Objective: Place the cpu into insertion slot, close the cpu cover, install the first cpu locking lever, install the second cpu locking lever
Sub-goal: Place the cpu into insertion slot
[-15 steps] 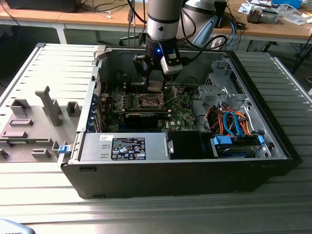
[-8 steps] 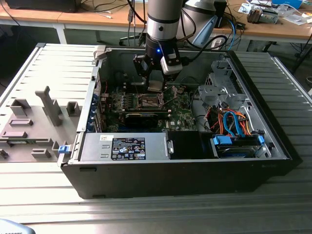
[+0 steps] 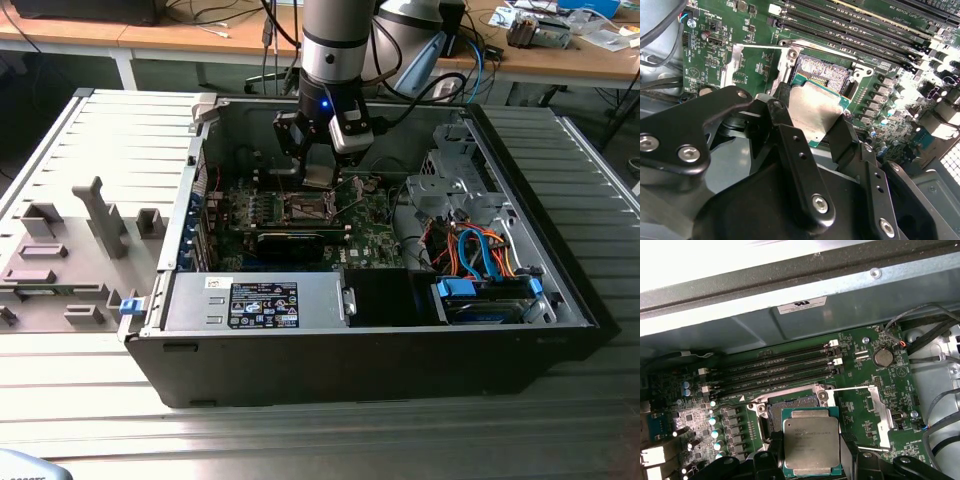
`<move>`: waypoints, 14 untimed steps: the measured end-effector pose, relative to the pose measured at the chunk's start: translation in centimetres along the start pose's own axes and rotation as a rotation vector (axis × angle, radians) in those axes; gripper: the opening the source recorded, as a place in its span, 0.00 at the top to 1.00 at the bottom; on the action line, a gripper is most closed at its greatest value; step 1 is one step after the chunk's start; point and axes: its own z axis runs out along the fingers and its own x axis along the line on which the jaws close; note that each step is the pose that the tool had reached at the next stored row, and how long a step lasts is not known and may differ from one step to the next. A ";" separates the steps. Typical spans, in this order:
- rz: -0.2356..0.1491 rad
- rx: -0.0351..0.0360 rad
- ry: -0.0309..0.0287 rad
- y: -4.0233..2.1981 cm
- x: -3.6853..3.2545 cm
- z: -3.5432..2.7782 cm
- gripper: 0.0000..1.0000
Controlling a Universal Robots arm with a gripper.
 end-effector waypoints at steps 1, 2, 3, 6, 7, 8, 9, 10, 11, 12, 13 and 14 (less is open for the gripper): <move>0.001 -0.0001 -0.0001 0.00 0.00 0.00 0.45; 0.002 -0.0002 -0.0001 0.00 0.00 0.00 0.45; 0.003 -0.0002 -0.0001 0.00 0.00 0.00 0.45; 0.007 0.0000 -0.0004 0.00 0.00 0.00 0.45; 0.008 0.0000 -0.0004 0.00 0.00 0.00 0.45; 0.009 0.0000 -0.0004 0.00 0.00 0.00 0.45; 0.011 0.0000 -0.0006 0.00 0.00 0.00 0.45; 0.013 0.0000 -0.0006 0.00 0.00 0.00 0.45; 0.014 0.0000 -0.0007 0.00 0.00 0.00 0.45; 0.014 0.0000 -0.0007 0.00 0.00 0.00 0.45; 0.015 -0.0001 -0.0007 0.00 0.00 0.00 0.45; 0.016 -0.0001 -0.0008 0.00 0.00 0.01 0.45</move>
